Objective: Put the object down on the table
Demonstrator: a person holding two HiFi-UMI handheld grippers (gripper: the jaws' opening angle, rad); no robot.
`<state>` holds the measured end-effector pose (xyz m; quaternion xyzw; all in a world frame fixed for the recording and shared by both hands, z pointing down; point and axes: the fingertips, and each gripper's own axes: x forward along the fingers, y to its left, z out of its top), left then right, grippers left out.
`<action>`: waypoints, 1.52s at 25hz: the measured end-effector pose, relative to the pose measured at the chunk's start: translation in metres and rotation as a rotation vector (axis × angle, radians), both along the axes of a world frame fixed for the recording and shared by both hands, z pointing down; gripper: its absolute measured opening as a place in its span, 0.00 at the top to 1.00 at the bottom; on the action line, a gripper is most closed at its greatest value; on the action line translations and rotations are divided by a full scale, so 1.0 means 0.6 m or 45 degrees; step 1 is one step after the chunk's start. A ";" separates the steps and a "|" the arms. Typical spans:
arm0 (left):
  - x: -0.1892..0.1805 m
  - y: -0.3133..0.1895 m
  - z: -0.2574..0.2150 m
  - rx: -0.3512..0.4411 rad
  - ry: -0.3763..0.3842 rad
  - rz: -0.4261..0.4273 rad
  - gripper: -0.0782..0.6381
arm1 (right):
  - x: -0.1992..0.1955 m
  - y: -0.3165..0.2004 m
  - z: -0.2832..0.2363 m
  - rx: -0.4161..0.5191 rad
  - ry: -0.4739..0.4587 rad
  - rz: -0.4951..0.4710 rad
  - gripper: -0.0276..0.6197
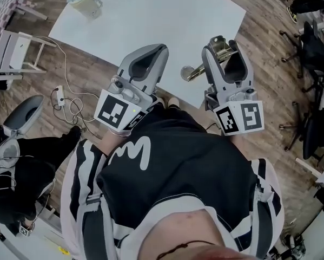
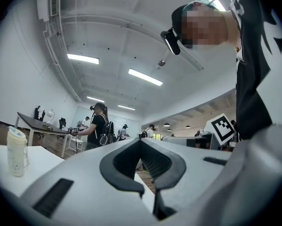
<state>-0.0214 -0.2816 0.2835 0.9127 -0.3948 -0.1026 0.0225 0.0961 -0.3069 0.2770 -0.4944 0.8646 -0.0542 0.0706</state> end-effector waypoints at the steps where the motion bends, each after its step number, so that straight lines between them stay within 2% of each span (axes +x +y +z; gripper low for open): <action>1: 0.000 0.001 0.003 -0.005 0.007 0.001 0.89 | 0.000 -0.003 0.005 -0.006 0.002 0.003 0.49; 6: 0.007 0.006 0.026 -0.054 0.013 -0.003 0.89 | 0.003 -0.022 0.037 -0.024 0.039 0.027 0.49; 13: -0.029 -0.005 0.080 -0.156 0.031 -0.027 0.89 | -0.040 -0.072 0.122 -0.127 0.116 0.019 0.49; 20: -0.042 -0.014 0.115 -0.226 0.017 -0.073 0.89 | -0.048 -0.104 0.194 -0.213 0.177 0.004 0.49; 38: -0.059 -0.004 0.152 -0.277 0.012 -0.076 0.89 | -0.077 -0.151 0.300 -0.327 0.272 -0.005 0.49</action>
